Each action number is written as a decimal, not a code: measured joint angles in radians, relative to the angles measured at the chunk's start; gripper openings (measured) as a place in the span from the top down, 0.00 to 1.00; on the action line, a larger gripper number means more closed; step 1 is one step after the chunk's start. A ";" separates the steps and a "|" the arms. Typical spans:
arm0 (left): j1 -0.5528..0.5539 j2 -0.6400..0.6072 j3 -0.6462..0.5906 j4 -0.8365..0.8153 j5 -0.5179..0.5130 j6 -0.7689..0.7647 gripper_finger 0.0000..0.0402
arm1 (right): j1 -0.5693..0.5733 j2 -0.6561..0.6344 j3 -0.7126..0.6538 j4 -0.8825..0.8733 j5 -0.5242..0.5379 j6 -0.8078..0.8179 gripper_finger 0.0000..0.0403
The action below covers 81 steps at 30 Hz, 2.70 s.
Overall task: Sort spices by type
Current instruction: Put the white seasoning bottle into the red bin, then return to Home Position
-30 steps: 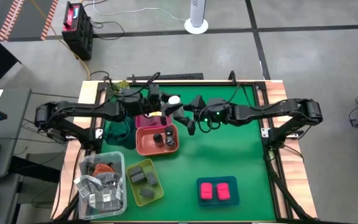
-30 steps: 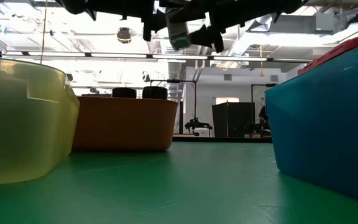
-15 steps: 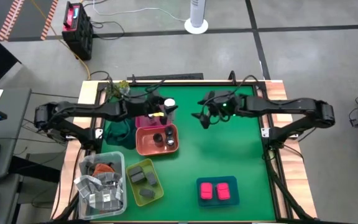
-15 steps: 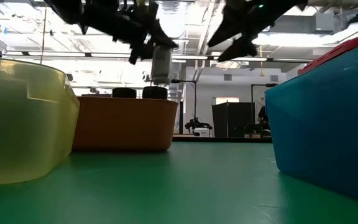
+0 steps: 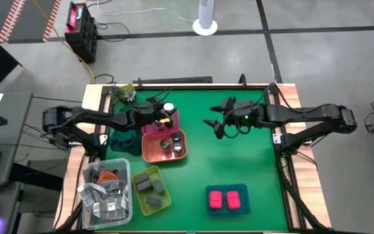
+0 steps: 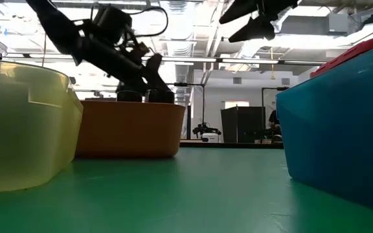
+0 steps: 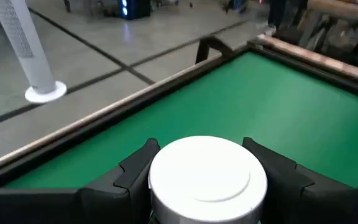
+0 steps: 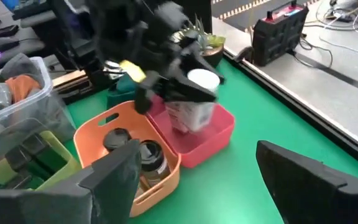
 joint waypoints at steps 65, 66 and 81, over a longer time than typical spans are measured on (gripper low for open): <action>-0.291 -0.895 -0.333 -0.331 -0.040 -0.221 0.56 | 0.012 -1.085 -0.947 0.396 0.111 0.391 0.21; -0.293 -0.920 -0.333 -0.351 -0.040 -0.222 0.56 | 0.012 -1.111 -0.947 0.374 0.111 0.391 0.21; -0.404 -1.130 -0.456 -0.448 -0.032 -0.332 0.58 | 0.012 -1.200 -0.948 0.285 0.188 0.406 0.21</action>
